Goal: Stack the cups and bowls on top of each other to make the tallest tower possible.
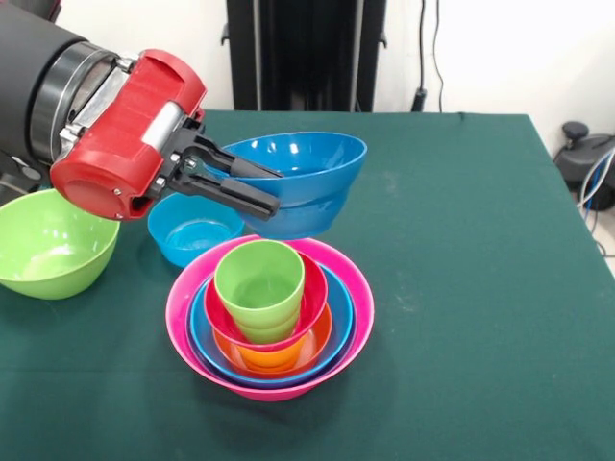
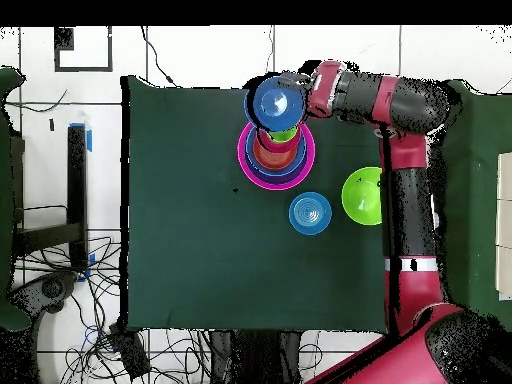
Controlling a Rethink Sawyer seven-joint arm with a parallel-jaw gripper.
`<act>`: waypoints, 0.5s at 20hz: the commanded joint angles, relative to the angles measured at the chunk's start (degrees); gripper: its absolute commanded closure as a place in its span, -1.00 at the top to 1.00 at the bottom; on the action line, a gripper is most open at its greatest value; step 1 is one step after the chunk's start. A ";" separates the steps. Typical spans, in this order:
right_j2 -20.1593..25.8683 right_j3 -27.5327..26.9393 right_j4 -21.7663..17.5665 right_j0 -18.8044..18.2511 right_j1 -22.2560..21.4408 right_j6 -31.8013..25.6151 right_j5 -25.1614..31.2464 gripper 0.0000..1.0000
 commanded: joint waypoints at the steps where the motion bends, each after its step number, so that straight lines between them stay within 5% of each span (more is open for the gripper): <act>1: -5.00 -5.81 -1.74 3.22 1.99 -16.83 5.19 -1.00; 10: -5.02 -8.69 -1.76 4.22 2.97 -18.81 7.12 -1.00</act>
